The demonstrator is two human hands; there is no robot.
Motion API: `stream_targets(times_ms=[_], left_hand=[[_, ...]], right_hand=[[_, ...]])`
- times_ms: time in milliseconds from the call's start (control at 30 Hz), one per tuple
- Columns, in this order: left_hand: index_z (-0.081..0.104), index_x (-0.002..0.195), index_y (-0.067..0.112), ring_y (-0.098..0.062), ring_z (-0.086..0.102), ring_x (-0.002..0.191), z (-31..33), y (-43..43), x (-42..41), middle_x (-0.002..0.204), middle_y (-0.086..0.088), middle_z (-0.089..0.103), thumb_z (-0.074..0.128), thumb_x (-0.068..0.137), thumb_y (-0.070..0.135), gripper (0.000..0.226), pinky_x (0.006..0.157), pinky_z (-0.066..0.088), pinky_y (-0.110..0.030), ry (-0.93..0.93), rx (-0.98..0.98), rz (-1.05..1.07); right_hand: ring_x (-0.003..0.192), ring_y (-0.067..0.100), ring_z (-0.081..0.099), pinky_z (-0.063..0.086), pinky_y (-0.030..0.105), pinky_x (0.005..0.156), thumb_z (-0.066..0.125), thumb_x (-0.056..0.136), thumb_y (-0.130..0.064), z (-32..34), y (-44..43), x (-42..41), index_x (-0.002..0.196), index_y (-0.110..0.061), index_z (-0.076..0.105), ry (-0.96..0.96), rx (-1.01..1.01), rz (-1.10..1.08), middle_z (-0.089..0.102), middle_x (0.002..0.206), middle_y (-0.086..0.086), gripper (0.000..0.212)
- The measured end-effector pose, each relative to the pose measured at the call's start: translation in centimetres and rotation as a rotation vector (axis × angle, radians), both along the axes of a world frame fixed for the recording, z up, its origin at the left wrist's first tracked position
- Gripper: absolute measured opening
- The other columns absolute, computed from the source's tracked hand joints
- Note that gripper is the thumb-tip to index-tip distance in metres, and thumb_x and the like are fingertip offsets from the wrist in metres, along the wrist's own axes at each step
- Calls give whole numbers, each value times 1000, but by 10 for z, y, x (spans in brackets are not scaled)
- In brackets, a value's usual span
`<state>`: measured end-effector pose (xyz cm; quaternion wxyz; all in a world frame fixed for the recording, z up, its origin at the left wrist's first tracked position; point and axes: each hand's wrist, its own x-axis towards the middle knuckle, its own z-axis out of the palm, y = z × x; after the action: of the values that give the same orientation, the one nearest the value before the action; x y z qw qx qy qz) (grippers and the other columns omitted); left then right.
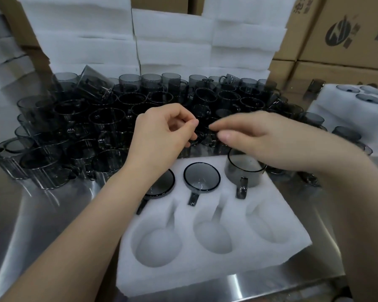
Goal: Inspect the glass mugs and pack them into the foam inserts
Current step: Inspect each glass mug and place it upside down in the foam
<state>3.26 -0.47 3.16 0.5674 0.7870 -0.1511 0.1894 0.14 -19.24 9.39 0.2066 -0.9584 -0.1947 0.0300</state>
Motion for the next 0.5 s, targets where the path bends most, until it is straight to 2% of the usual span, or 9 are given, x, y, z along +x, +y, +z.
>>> stream_targets(times_ms=[67,133,233,333,400,500], left_hand=[[69,77,19,-11,68,57,0,0,0,64,2,71,66,90,14,14,60,53,-19,-16,-13,7],[68,79,18,-11,69,59,1,1,0,65,0,71,64,91,13,13,58,51,-17,-40,-77,28],[67,84,20,-11,69,62,2,3,1,69,-2,71,59,94,13,15,56,48,-15,-53,-204,71],[67,87,23,-14,69,64,3,4,2,71,0,72,55,97,14,18,59,49,-17,-34,-239,76],[67,87,24,-15,69,64,3,2,2,71,1,72,54,97,14,19,60,49,-18,-29,-234,63],[67,89,21,-17,69,65,3,1,1,71,0,72,53,98,13,18,60,49,-17,-31,-230,50]], right_hand=[[102,8,58,44,23,84,37,96,-45,-9,16,7,115,-28,64,-193,52,-74,68,108,-10,37],[101,17,57,41,34,88,33,99,-42,-21,30,12,113,-19,61,-207,14,-72,64,106,-1,39],[119,25,50,38,42,102,23,99,-52,-38,35,18,136,-24,46,-71,-180,-28,53,128,5,51],[137,25,36,28,39,112,17,97,-58,-43,33,23,152,-31,23,55,-200,-2,38,150,4,61],[142,23,29,20,39,116,16,98,-58,-48,32,25,154,-32,16,95,-194,-2,32,155,4,61],[143,18,26,10,44,120,15,100,-55,-61,33,24,154,-32,16,9,-248,3,37,151,3,59]])
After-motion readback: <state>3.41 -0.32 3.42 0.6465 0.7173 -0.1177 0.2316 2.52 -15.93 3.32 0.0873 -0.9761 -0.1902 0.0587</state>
